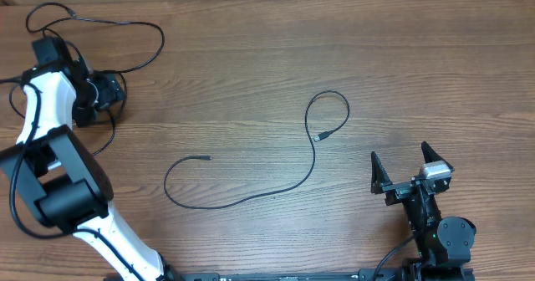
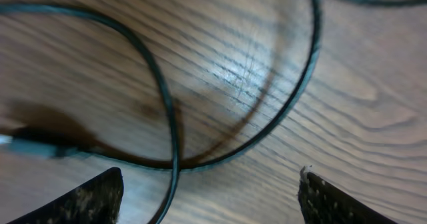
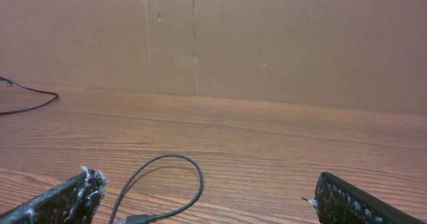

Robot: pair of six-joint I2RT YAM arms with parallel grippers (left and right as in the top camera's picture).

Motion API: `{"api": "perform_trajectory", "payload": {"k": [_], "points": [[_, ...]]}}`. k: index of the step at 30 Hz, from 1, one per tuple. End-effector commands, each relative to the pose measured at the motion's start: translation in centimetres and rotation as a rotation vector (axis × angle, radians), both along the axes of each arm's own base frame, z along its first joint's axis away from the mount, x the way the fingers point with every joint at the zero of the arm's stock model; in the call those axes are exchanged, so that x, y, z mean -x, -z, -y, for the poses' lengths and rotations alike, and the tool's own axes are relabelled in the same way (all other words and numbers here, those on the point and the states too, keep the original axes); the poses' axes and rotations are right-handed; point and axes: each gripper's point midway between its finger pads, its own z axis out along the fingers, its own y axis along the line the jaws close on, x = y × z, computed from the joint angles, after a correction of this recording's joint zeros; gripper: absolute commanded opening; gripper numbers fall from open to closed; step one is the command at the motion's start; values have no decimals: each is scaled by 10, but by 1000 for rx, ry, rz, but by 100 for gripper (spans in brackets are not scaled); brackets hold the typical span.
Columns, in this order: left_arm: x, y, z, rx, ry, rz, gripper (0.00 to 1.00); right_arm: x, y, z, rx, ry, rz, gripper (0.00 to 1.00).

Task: Untangle cables

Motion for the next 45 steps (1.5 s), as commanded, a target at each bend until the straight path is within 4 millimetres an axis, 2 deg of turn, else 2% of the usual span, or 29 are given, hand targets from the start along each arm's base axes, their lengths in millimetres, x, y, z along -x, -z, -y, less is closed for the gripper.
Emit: {"api": "perform_trajectory", "payload": {"k": [1, 5, 14, 19, 23, 28, 32, 36, 40, 45], "points": [[-10, 21, 15, 46, 88, -3, 84, 0, 2, 0, 1, 4, 3, 100], [-16, 25, 16, 13, 156, 7, 85, 0, 2, 0, 1, 4, 4, 100], [-23, 11, -12, -139, 118, 6, 86, 0, 2, 0, 1, 4, 4, 100], [-30, 9, -13, -152, 116, 30, 79, 0, 2, 0, 1, 4, 4, 100], [-42, 5, -6, -171, 147, 66, 79, 0, 2, 0, 1, 4, 4, 100], [-58, 2, 14, -195, 229, 102, 78, 0, 2, 0, 1, 4, 3, 100], [-61, 5, 27, -208, 275, 95, 79, 0, 2, 0, 1, 4, 3, 100], [-58, 10, 26, -202, 271, 78, 73, 0, 2, 0, 1, 4, 3, 100], [-51, 11, 16, -202, 251, 57, 54, 0, 2, 0, 1, 4, 3, 100], [-41, 18, 9, -203, 233, 29, 53, 0, 2, 0, 1, 4, 3, 100]]}}
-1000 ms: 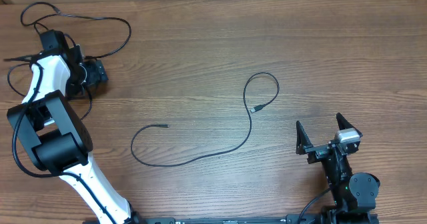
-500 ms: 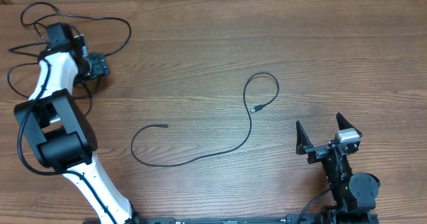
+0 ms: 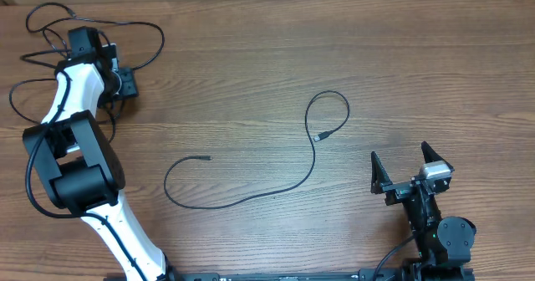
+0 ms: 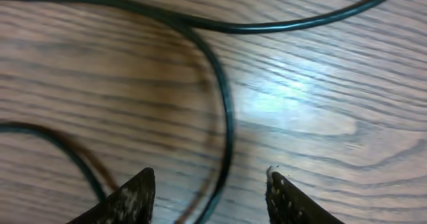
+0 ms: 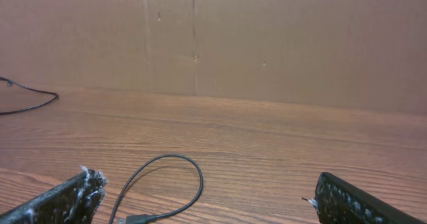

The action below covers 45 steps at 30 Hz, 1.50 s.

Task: Untangle cables

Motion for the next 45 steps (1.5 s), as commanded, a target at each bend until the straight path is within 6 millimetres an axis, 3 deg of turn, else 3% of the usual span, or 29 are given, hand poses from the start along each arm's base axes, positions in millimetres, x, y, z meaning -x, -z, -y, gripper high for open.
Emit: {"api": "perform_trajectory", "payload": {"k": [1, 9, 16, 19, 29, 33, 37, 40, 45], "points": [[3, 2, -9, -17, -12, -10, 53, 0, 2, 0, 2, 4, 3, 100], [-1, 3, 4, 54, 18, 13, 56, 0, 2, 0, 2, 4, 3, 100], [-3, 2, 4, 50, 20, 22, 57, 0, 2, 0, 2, 4, 3, 100], [-2, 3, 5, 49, 27, 18, 65, 0, 2, 0, 2, 4, 3, 100], [8, 21, 8, 54, 33, -4, 65, 0, 2, 0, 2, 4, 3, 100], [8, 21, 8, 54, 33, -4, 57, 0, 2, 0, 2, 4, 3, 100], [10, 22, 9, 56, 32, -12, 36, 0, 2, 0, 2, 4, 3, 100], [11, 22, 8, 55, 30, -17, 28, 0, 2, 0, 2, 4, 3, 100], [22, 24, -12, -29, -100, -62, 11, 0, 2, 0, 2, 4, 3, 100]]}}
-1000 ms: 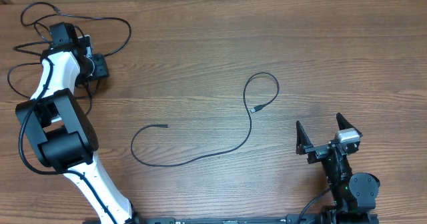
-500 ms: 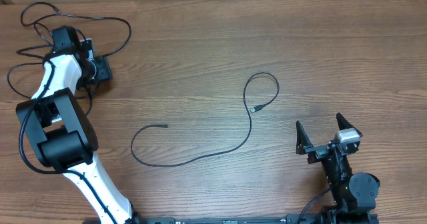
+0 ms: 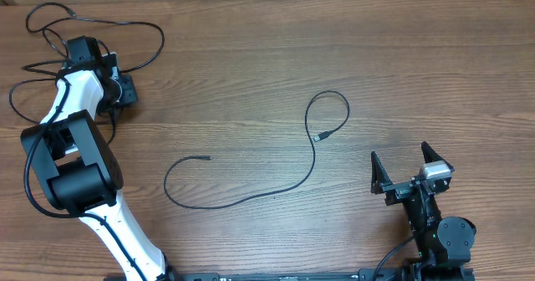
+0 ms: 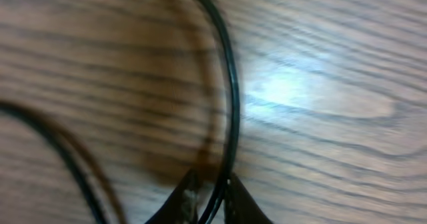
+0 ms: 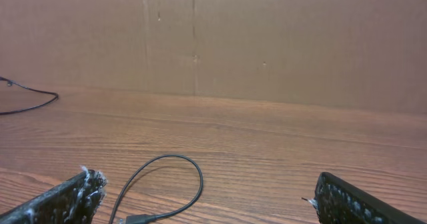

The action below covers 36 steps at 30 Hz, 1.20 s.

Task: Untangle cables

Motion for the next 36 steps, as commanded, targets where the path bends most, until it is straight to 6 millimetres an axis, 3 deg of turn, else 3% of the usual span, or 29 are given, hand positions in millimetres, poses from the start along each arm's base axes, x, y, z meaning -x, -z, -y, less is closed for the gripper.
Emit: {"api": "perform_trajectory", "payload": {"k": [1, 8, 30, 32, 34, 36], "points": [[10, 5, -13, -61, -90, -43, 11, 0, 2, 0, 2, 4, 3, 100], [13, 6, -12, -40, -147, -51, 4, 0, 2, 0, 2, 4, 3, 100], [26, 7, -22, -78, -257, -88, 4, 0, 2, 0, 2, 4, 3, 100], [25, 7, -22, -78, -258, -86, 10, 0, 2, 0, 2, 4, 3, 100], [24, 6, -22, -79, -257, -84, 33, 0, 2, 0, 2, 4, 3, 100], [23, 3, -23, -81, -258, -82, 43, 0, 2, 0, 2, 4, 4, 100]]}}
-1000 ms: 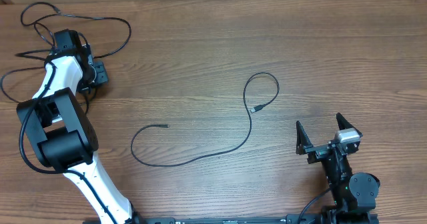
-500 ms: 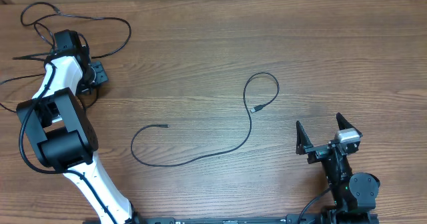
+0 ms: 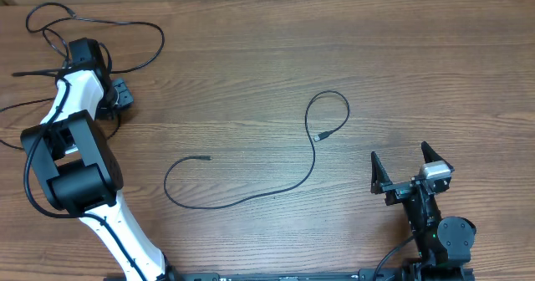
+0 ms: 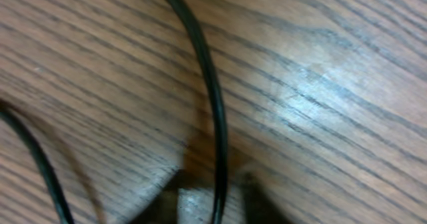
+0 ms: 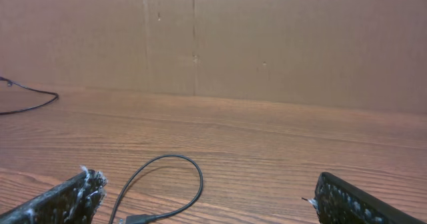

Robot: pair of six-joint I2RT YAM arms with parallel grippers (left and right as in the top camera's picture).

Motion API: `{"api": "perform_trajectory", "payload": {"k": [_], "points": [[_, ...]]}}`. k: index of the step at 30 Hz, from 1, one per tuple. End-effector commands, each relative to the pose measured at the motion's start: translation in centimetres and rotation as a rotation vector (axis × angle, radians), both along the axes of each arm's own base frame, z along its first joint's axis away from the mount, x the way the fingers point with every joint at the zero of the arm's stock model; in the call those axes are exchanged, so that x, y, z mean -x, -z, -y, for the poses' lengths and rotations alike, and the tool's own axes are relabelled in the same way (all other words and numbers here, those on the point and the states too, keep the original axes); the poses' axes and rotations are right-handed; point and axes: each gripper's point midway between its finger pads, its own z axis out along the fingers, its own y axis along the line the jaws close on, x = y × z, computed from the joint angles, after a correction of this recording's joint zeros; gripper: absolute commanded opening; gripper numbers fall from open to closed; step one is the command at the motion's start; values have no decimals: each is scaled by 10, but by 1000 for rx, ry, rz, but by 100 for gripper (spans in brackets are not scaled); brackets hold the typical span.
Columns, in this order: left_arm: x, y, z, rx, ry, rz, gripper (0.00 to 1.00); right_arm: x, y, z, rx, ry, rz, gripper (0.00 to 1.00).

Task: Untangle cables

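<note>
A tangle of black cable (image 3: 160,40) lies looped at the far left corner of the wooden table (image 3: 251,72). My left gripper (image 3: 119,95) sits low in that tangle. In the left wrist view one strand (image 4: 213,97) runs straight down between the jaws of the left gripper (image 4: 215,199), which are shut on it. Another strand (image 4: 37,161) curves past on the left. A separate black cable (image 3: 313,155) lies loose mid-table, its plug end and loop (image 5: 167,156) in front of my right gripper (image 3: 399,152), which stands open and empty near the front right.
A brown cardboard wall (image 5: 267,37) runs along the table's far edge. The white left arm (image 3: 58,105) reaches over the left side, with cable strands trailing off the left edge beside it.
The left gripper stays shut on the strand and has turned and shifted slightly. The cable strands left of the arm now lie straighter, reaching toward the table's left edge. The right arm is unchanged.
The left gripper was open over crossing strands of the tangle at the left edge. Then it was farther back with its jaws narrower around one strand. Then it was shut on that strand, and it holds it now. The right gripper and middle cable stayed still.
</note>
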Motion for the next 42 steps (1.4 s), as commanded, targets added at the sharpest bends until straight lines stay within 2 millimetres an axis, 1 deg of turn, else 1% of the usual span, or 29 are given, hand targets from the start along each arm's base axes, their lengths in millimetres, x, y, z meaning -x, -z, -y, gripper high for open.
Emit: {"api": "perform_trajectory", "payload": {"k": [1, 2, 3, 6, 8, 9, 10, 12, 14, 16, 18, 20, 23, 27, 30, 32, 35, 38, 42], "points": [[1, -1, -2, -12, -10, -10, 52, 0, 2, 0, 2, 4, 3, 100], [0, -4, -2, -13, -10, -6, 60, 0, 2, 0, 2, 4, 3, 100], [-2, -9, -3, -15, -11, 1, 65, 0, 2, 0, 2, 4, 3, 100], [-10, -30, -1, -4, -9, 41, 76, 0, 2, 0, 2, 4, 3, 100], [-18, -47, 7, 41, 4, 95, 79, 0, 2, 0, 2, 4, 3, 100], [-25, -60, 18, 95, 28, 143, 82, 0, 2, 0, 2, 4, 3, 100], [-28, -67, 24, 128, 43, 170, 84, 0, 2, 0, 2, 4, 3, 100], [-38, -92, 50, 253, 103, 259, 88, 0, 2, 0, 2, 4, 3, 100], [-43, -119, 77, 385, 171, 343, 88, 0, 2, 0, 2, 4, 3, 100], [-44, -144, 103, 520, 240, 409, 89, 0, 2, 0, 2, 4, 3, 100], [-39, -168, 135, 674, 316, 454, 91, 0, 2, 0, 2, 4, 3, 100], [-34, -178, 155, 757, 358, 458, 91, 0, 2, 0, 2, 4, 3, 100], [-23, -177, 186, 819, 402, 397, 92, 0, 2, 0, 2, 4, 3, 100], [-1, -169, 238, 831, 567, 296, 92, 0, 2, 0, 2, 4, 3, 100], [11, -159, 267, 792, 622, 215, 96, 0, 2, 0, 2, 4, 3, 100], [20, -149, 286, 735, 660, 151, 97, 0, 2, 0, 2, 4, 3, 100], [35, -136, 308, 642, 712, 64, 100, 0, 2, 0, 2, 4, 3, 100], [51, -125, 326, 535, 767, -17, 99, 0, 2, 0, 2, 4, 3, 100], [70, -116, 347, 450, 836, -92, 100, 0, 2, 0, 2, 4, 3, 100]]}}
